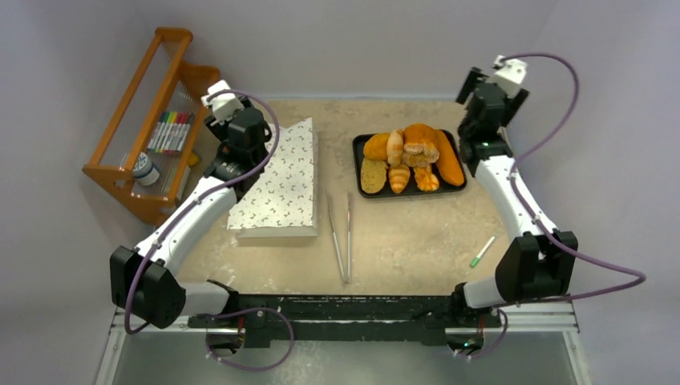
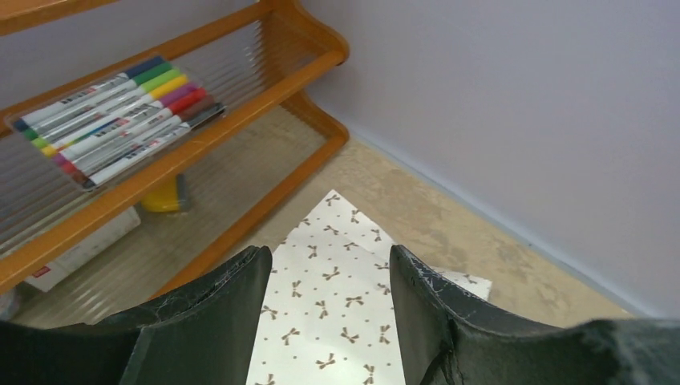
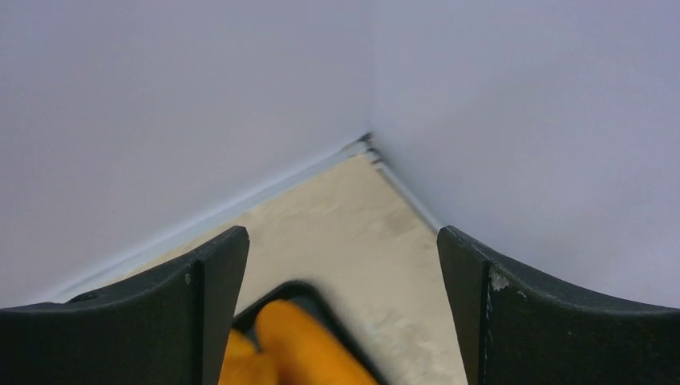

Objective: Take the fake bread out of the paper bag
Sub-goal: Reset both arms

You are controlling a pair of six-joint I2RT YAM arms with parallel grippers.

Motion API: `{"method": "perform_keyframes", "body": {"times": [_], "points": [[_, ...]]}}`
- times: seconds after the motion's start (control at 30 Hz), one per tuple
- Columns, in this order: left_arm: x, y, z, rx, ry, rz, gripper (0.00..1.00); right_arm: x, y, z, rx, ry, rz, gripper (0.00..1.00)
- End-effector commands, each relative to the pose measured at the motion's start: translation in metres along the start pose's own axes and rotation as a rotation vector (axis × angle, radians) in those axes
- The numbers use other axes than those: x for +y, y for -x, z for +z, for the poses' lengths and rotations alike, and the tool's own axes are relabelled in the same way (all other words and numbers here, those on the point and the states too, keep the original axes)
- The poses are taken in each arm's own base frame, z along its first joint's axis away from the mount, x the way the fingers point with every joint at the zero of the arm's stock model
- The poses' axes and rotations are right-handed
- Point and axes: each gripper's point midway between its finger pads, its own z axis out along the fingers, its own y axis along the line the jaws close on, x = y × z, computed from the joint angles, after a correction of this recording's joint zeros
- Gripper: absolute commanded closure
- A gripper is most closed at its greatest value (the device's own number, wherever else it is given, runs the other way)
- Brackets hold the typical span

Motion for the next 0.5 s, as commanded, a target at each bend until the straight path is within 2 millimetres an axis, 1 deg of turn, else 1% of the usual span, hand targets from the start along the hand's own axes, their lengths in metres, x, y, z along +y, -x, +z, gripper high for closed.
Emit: {"method": "perform_keyframes", "body": {"times": [0.0, 0.03, 0.1, 0.27, 0.37, 0.47], "points": [[0.015, 0.018, -0.004, -0.096, 0.043, 0.011, 0.43, -0.051, 0.015, 0.016, -0.078, -0.093, 0.098, 0.05], [0.016, 0.015, -0.004, -0.095, 0.043, 0.015, 0.43, -0.061, 0.010, 0.015, -0.084, -0.132, 0.106, 0.01], [0.018, 0.008, -0.002, -0.090, 0.050, 0.023, 0.43, -0.073, -0.004, 0.013, -0.068, -0.189, 0.110, 0.00], [0.019, -0.011, 0.003, -0.075, 0.056, 0.032, 0.43, -0.085, -0.046, 0.013, 0.060, -0.296, 0.141, 0.00], [0.016, -0.017, 0.006, -0.064, 0.053, 0.033, 0.43, -0.086, -0.056, 0.014, 0.114, -0.340, 0.160, 0.00], [0.014, -0.015, 0.006, -0.070, 0.048, 0.022, 0.43, -0.090, -0.055, 0.012, 0.127, -0.367, 0.167, 0.00]]}}
